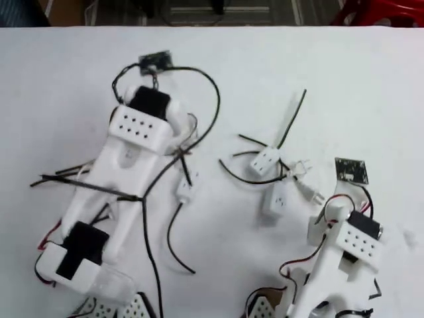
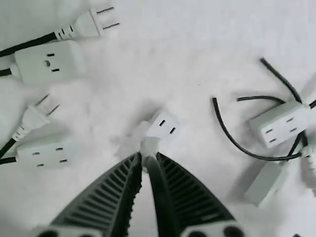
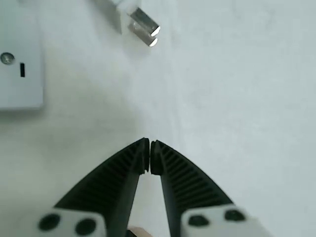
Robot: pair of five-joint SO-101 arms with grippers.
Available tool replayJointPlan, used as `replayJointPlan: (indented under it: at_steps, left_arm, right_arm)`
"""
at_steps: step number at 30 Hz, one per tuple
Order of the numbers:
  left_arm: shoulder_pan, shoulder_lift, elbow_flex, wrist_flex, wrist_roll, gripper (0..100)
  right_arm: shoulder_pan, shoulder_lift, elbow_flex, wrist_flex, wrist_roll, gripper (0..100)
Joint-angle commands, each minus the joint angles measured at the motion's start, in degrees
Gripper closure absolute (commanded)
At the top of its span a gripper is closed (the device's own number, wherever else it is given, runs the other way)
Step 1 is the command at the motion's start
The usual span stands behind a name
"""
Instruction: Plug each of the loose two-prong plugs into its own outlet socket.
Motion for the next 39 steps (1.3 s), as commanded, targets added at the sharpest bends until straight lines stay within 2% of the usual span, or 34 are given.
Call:
replayJointPlan:
  at_steps: [1,4,10,16,20,39]
  left_arm:
    - [0.66,-0.22,-1.41,-2.37,13.54,98]
    - [0.66,-0.22,2.64,-5.8,24.0,98]
    - [0.66,-0.22,9.58,-14.42,31.56,97]
    - [0.66,-0.13,14.86,-19.69,32.7,97]
    - [0.66,-0.22,15.47,-19.25,36.75,97]
    - [0.75,-0.13,15.65,-16.35,37.01,97]
  right_arm:
    - [0.48,-0.57,1.85,-3.21,0.18,97.4]
    - [0.48,-0.57,3.08,-4.53,0.44,97.4]
    - [0.48,-0.57,3.08,-4.62,0.53,97.4]
    - [0.48,-0.57,3.08,-4.62,0.53,97.4]
    - [0.48,-0.57,3.08,-4.62,0.53,97.4]
    - [0.48,-0.57,3.16,-4.62,0.53,97.4]
